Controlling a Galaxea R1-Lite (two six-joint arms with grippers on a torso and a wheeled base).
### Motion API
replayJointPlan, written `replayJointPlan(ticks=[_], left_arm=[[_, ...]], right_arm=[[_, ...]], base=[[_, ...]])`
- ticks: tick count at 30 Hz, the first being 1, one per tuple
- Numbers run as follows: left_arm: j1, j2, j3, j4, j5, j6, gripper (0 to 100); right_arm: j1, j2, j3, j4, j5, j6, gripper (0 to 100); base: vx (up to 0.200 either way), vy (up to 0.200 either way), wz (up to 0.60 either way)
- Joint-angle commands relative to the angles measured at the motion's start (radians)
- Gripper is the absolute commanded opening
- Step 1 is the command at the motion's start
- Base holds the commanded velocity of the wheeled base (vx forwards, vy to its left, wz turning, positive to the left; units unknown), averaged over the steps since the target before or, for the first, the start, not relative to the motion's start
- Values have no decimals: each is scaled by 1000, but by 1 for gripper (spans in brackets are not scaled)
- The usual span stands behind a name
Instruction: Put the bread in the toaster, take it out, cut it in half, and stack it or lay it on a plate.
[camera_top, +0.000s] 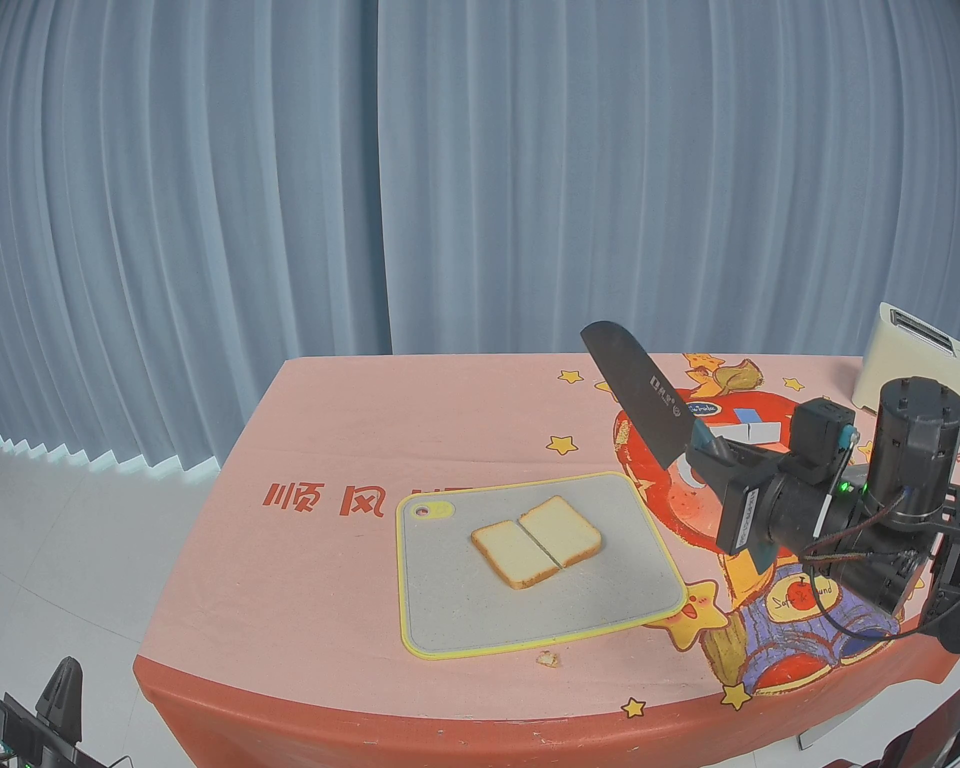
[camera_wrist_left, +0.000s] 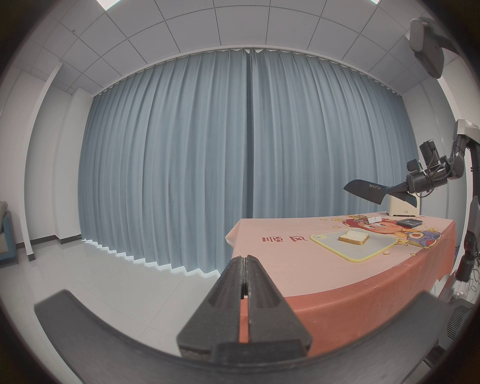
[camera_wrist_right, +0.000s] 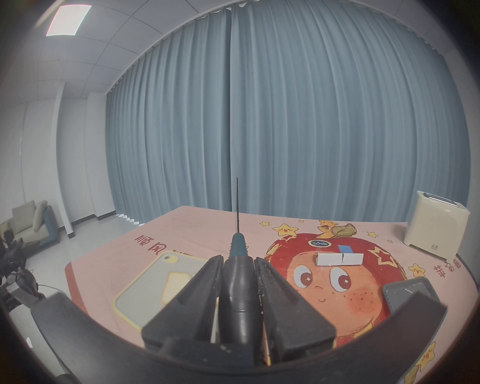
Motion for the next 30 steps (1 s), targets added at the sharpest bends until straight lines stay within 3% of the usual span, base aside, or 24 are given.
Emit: replayJointPlan(ticks=[1, 30], left_arm=[[0, -13, 18, 0, 0, 0, 0], [0, -13, 18, 0, 0, 0, 0]], right_arm=[[-33, 11, -17, 1, -1, 2, 0], [-41, 14, -9, -1, 7, -5, 0]], base=[[0, 0, 0], [0, 0, 0]])
